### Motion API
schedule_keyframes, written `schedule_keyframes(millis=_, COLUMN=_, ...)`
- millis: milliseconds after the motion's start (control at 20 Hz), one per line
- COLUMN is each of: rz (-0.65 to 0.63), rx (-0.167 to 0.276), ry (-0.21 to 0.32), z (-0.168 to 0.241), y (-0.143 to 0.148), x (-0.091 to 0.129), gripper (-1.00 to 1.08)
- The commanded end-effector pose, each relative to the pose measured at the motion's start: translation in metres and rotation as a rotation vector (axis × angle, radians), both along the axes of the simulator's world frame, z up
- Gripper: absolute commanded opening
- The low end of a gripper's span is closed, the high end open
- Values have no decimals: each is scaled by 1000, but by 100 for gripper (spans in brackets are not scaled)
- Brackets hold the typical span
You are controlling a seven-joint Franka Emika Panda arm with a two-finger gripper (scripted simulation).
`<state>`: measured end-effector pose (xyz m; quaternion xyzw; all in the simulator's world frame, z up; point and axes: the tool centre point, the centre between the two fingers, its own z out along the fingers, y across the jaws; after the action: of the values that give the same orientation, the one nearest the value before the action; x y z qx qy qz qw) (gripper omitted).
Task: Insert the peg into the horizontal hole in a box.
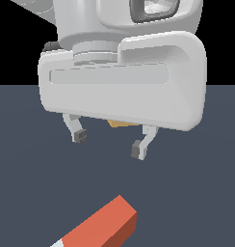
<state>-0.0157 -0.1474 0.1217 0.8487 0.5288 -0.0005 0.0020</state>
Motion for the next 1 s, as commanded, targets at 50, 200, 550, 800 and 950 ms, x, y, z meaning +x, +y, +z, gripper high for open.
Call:
schedule_keyframes(millis=50, rz=-166, rx=0, ry=0, z=-21, y=-48, x=-24, gripper=100)
schedule_keyframes(millis=200, rz=-277, rx=1, ry=0, z=-36, y=-78, x=-44, gripper=100)
schedule_keyframes(millis=550, rz=-403, rx=3, ry=0, z=-53, y=-108, x=-72, gripper=100)
schedule_keyframes(millis=800, rz=-401, rx=3, ry=2, z=-54, y=-108, x=-73, gripper=100)
schedule_keyframes(millis=950, rz=-403, rx=3, ry=2, z=-61, y=-108, x=-73, gripper=100)
